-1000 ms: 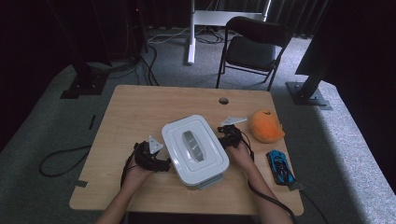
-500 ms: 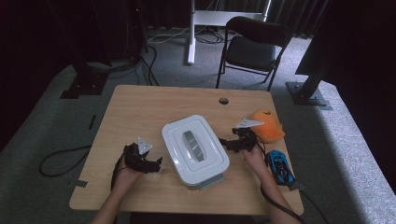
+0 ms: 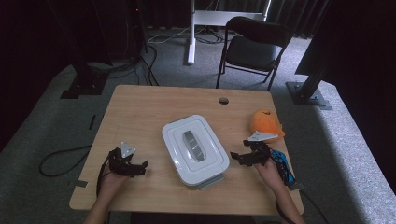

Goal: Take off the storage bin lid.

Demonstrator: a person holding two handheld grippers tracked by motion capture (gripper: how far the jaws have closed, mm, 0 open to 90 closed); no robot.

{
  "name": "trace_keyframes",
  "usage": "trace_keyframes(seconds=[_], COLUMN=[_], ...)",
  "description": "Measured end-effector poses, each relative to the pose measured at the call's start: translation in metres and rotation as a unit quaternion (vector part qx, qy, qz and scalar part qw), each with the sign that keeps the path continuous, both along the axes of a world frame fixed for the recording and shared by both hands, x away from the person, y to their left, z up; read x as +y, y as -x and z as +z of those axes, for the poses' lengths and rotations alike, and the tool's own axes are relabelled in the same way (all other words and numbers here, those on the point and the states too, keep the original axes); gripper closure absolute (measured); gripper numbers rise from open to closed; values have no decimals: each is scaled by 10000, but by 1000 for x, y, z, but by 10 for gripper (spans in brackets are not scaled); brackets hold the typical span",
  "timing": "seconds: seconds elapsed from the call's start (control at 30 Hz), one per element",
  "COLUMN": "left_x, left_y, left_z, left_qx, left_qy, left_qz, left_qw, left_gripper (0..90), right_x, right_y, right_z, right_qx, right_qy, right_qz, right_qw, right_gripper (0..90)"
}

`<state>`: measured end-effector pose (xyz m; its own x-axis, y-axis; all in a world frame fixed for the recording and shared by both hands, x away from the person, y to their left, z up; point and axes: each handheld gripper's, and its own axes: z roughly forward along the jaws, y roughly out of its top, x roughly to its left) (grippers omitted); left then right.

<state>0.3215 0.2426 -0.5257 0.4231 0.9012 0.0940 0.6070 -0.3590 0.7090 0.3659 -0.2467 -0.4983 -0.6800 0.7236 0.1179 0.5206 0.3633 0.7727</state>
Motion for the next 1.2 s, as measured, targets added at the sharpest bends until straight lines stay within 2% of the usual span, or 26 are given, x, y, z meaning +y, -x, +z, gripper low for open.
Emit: trace_keyframes(seconds=[0.1,0.17,0.23,0.33,0.47,0.53,0.67,0.83,0.9,1.07,1.2], left_x=[7,12,16,22,28,31,37,41,42,43,44], left_y=[1,2,2,1,1,1,0,-1,-2,-3,-3], left_z=[-3,-5,-7,-9,-11,-12,-16,-20,-20,-20,-20], left_qx=[26,61,79,138,172,163,214,315,316,332,333], left_qy=[77,119,51,180,255,293,213,266,284,300,298], left_qz=[27,45,87,125,187,228,328,341,380,384,361], left_qw=[10000,9999,9999,9997,9994,9992,9990,9986,9984,9983,9983], left_gripper=[15,15,15,15,15,15,15,15,15,15,15], right_x=[-11,-15,-19,-23,-27,-27,-27,-22,-21,-6,9], right_y=[10,16,22,27,31,32,33,35,36,42,45], right_z=[0,2,6,16,30,37,49,65,67,86,94], right_qx=[47,31,86,86,-7,-130,-273,-298,-329,-477,-579], right_qy=[-175,-158,-210,-368,-558,-534,-570,-761,-767,-894,-735], right_qz=[-34,-49,-43,-58,-128,-187,-301,-304,-287,-71,-88], right_qw=[9998,9999,9997,9993,9984,9983,9975,9962,9961,9948,9956], right_gripper=[133,132,130,130,126,125,125,124,124,118,118])
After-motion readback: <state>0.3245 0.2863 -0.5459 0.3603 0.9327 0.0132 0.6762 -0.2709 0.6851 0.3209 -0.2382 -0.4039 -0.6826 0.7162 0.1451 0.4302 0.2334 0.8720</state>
